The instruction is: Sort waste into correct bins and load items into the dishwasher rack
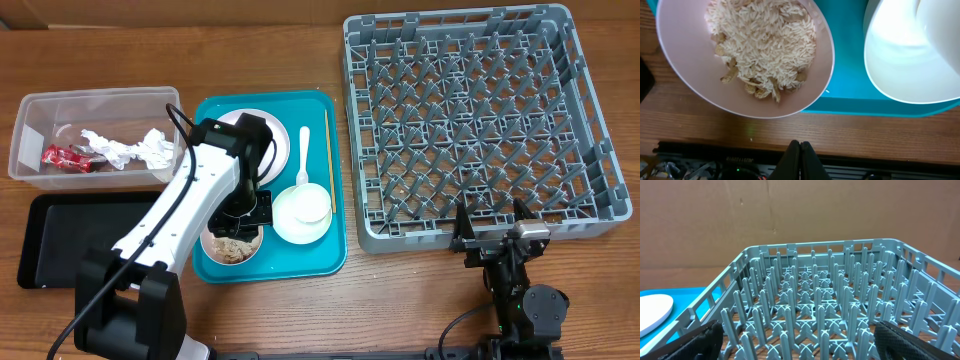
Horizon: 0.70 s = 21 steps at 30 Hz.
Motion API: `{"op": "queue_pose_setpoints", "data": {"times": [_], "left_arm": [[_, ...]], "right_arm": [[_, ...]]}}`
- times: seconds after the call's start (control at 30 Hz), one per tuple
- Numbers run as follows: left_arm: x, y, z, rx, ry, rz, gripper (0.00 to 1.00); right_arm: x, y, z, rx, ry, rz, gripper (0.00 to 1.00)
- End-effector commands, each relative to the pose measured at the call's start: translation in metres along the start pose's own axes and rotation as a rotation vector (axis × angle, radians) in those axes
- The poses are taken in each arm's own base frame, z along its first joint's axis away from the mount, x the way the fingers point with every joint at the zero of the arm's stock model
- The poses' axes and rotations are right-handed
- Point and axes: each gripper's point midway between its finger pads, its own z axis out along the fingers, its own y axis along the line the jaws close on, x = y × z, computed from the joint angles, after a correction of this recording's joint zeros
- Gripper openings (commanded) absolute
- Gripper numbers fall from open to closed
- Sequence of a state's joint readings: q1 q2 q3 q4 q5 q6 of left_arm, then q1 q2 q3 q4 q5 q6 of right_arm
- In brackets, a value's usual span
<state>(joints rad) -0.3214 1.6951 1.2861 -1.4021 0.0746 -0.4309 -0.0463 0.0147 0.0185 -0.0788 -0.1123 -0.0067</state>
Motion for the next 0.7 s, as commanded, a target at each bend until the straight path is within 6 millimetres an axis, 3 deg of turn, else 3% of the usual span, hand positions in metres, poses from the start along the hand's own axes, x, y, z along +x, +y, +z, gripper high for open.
{"op": "queue_pose_setpoints", "data": {"times": [0.0,0.3,0.67], "left_arm": [[0.003,-0.004,0.004,0.02,-0.002,0.017,0.04],[-0.015,-0.006,0.007,0.036,-0.071,0.012,0.04],[-0.04,0.055,-0.014,0.042,-0.136,-0.134,0.04]], "right_arm": [[0.001,-0.003,0.0,0.013,-0.007,0.003,1.0],[0.001,-0.003,0.0,0.013,-0.007,0.003,1.0],[0.001,-0.003,0.0,0.013,-0.007,0.003,1.0]]}}
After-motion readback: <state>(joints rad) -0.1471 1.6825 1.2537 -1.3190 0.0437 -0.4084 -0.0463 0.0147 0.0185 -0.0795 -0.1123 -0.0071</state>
